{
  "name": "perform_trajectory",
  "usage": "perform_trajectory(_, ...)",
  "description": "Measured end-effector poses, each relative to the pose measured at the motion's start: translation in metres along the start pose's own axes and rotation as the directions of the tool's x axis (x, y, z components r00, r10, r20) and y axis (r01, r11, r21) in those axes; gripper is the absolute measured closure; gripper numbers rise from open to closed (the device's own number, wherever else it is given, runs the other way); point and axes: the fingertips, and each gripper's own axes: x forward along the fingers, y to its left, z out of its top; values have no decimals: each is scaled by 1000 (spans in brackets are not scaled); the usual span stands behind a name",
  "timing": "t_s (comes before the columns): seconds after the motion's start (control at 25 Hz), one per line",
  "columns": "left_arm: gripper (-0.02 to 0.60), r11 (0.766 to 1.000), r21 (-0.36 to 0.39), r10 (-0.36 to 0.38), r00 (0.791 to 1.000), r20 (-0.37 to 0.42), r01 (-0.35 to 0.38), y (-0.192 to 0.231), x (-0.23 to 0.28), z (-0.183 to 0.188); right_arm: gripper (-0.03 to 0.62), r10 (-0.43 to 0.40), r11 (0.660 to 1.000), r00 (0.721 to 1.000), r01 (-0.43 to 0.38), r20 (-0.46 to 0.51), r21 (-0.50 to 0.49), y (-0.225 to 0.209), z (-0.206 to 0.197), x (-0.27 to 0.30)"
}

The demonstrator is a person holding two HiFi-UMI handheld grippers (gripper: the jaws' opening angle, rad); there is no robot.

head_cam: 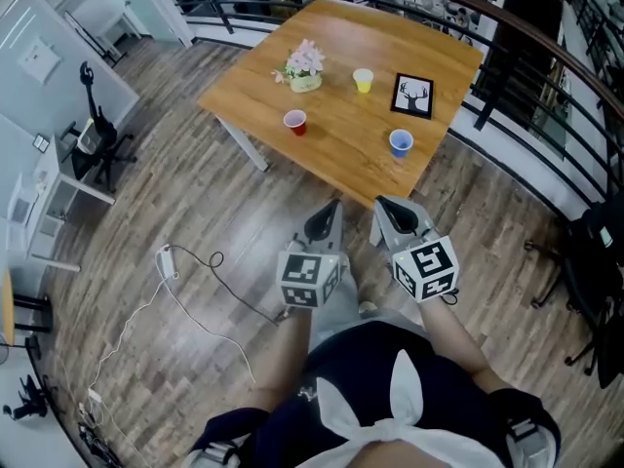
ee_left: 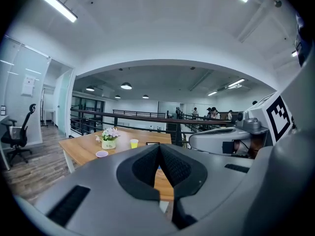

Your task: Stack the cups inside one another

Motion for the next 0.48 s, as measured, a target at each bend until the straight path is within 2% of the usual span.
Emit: perform_trajectory(0.48, 565, 998, -10, -55, 999, -2, 55, 63, 82, 16, 594, -105, 994, 993, 104, -49, -13, -66, -2, 81)
